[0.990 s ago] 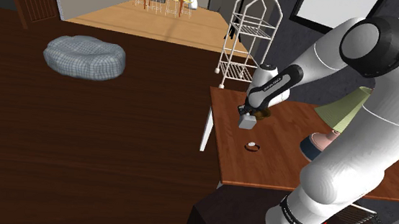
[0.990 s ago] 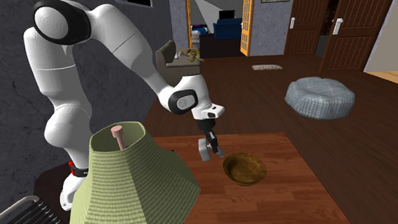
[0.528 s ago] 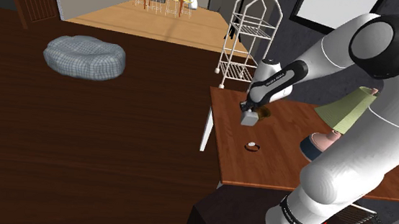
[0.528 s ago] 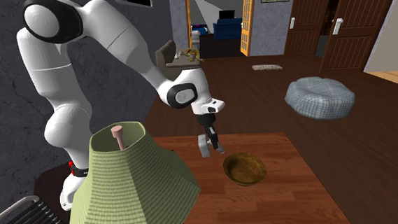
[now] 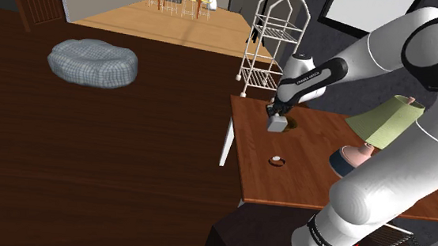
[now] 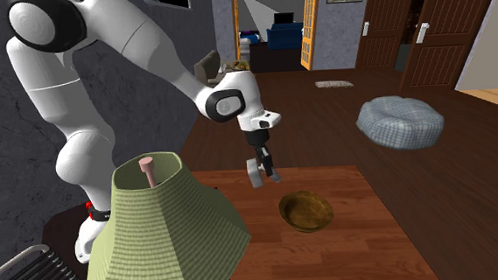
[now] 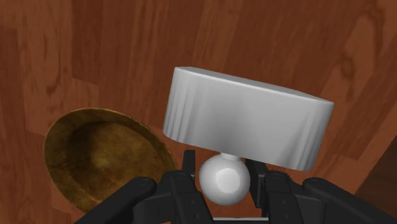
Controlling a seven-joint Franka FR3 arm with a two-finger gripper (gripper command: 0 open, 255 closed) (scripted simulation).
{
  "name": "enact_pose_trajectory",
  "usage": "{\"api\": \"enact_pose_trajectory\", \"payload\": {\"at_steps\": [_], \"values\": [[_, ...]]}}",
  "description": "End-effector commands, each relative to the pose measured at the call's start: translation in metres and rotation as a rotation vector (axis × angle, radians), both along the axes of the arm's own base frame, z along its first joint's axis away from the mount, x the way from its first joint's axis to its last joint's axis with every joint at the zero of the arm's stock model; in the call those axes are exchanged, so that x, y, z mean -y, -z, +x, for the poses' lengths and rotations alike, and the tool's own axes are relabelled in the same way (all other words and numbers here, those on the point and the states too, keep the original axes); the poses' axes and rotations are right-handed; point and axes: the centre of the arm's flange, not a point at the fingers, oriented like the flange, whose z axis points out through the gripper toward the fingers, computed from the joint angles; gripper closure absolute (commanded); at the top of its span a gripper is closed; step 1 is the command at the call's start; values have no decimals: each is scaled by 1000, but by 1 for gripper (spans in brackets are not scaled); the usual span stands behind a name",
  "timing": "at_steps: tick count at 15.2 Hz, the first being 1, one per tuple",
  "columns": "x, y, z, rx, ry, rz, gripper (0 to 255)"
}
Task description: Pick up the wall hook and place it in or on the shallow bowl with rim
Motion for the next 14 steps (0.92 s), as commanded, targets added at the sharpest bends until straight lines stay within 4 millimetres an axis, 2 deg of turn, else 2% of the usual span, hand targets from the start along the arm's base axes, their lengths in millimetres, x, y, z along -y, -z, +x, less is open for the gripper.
{"api": "enact_pose_trajectory", "payload": {"at_steps": [1,9,14], "values": [[1,-12,0,0,0,0,255],[1,-54,0,0,0,0,255],[65,-59,12,0,0,0,255]]}}
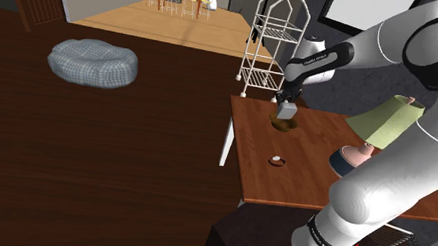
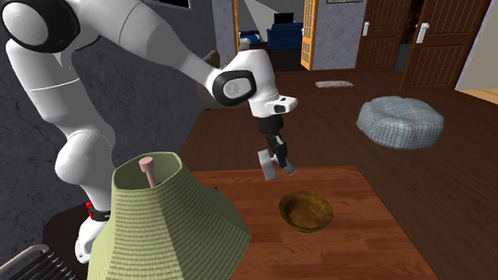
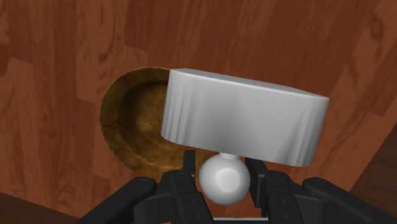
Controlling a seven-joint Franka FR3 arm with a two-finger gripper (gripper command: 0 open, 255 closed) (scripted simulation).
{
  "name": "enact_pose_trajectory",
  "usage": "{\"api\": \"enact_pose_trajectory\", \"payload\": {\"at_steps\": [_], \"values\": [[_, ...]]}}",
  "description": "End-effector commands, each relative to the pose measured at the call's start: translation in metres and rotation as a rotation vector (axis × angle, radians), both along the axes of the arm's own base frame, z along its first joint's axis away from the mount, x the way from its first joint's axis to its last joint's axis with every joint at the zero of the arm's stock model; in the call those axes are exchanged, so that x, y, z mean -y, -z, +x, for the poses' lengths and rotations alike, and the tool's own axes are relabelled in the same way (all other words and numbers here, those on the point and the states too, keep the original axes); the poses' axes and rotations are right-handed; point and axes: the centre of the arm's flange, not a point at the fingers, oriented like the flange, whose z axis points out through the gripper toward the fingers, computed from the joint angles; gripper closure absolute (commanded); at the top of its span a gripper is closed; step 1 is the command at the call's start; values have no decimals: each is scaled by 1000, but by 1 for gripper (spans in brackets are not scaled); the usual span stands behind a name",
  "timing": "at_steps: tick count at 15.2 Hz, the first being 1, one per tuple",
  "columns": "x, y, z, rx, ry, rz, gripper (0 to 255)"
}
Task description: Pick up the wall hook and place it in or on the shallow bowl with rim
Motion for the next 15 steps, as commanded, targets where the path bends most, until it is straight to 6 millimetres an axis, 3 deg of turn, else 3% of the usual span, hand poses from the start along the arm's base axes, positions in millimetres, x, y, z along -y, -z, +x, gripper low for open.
{"api": "enact_pose_trajectory", "payload": {"at_steps": [1,7,15], "values": [[26,-2,3,0,-2,-1,255],[104,-9,16,0,-2,-1,255],[109,28,17,0,-2,-1,255]]}}
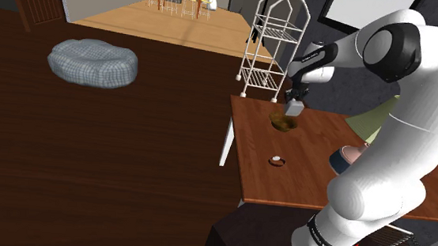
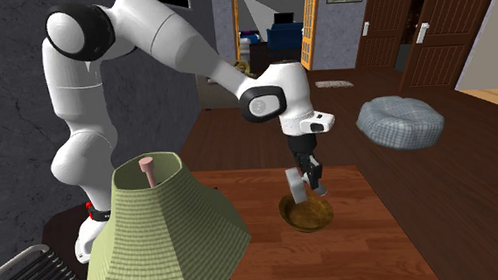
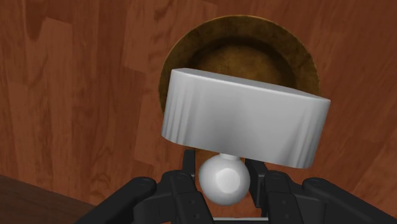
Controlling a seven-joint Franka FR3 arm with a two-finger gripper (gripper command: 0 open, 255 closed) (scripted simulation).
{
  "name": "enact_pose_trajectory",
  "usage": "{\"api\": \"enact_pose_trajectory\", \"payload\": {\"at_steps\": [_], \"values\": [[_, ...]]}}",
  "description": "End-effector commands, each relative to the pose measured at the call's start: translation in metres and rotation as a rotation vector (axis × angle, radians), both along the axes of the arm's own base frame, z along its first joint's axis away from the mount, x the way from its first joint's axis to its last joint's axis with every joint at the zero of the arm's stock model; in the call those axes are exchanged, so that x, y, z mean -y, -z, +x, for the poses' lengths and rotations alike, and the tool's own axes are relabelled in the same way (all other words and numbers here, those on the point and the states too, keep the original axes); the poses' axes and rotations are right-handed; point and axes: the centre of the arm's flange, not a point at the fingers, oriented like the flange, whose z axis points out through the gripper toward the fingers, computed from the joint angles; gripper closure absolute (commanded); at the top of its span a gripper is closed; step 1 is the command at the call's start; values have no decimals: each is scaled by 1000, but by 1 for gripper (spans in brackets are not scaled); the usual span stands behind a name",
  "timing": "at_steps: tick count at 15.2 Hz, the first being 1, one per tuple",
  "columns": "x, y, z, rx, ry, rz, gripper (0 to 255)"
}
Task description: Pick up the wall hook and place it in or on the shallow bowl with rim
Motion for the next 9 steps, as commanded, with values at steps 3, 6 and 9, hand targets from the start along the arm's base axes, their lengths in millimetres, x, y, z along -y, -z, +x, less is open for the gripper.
{"api": "enact_pose_trajectory", "payload": {"at_steps": [3,6,9], "values": [[1,22,0,1,0,-1,255],[1,38,0,1,0,-1,255],[1,54,0,1,0,-1,255]]}}
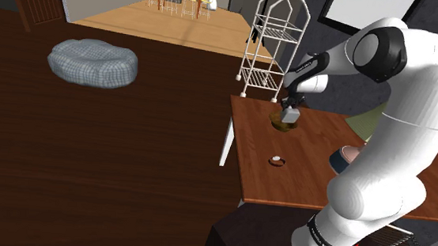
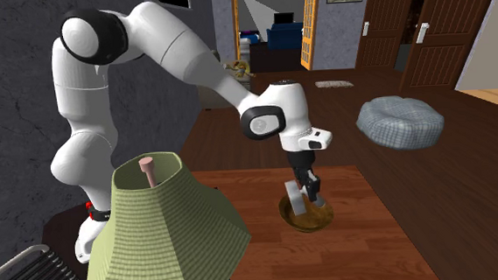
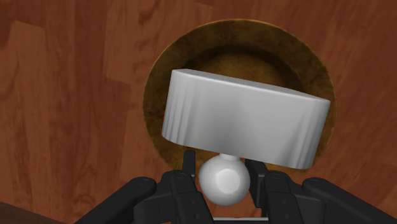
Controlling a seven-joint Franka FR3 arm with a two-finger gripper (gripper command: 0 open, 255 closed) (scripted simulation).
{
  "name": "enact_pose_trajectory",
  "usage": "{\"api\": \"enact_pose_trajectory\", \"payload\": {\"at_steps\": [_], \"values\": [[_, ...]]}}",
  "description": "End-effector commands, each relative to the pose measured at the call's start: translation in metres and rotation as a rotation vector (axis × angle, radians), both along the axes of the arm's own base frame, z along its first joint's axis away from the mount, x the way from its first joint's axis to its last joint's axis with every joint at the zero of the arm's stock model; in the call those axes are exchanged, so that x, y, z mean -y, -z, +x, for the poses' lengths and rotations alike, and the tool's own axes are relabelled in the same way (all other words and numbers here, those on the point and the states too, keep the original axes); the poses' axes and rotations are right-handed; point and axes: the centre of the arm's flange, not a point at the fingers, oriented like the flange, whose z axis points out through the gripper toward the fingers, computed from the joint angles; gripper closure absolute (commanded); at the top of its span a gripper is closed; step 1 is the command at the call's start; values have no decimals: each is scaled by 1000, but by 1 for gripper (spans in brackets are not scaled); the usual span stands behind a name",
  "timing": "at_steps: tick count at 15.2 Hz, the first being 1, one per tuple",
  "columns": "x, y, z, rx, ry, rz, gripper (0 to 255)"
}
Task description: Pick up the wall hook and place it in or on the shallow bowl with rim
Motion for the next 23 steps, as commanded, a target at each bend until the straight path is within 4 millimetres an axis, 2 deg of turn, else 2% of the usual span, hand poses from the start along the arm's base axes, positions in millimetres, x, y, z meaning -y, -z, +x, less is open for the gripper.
{"api": "enact_pose_trajectory", "payload": {"at_steps": [1,7,8,13,17,23], "values": [[0,6,1,1,0,-1,255],[0,6,1,1,0,-1,255],[0,6,1,1,0,-1,0],[0,6,1,1,0,-1,0],[-12,-42,-5,1,0,-1,0],[-12,-42,-5,1,0,-1,0]]}}
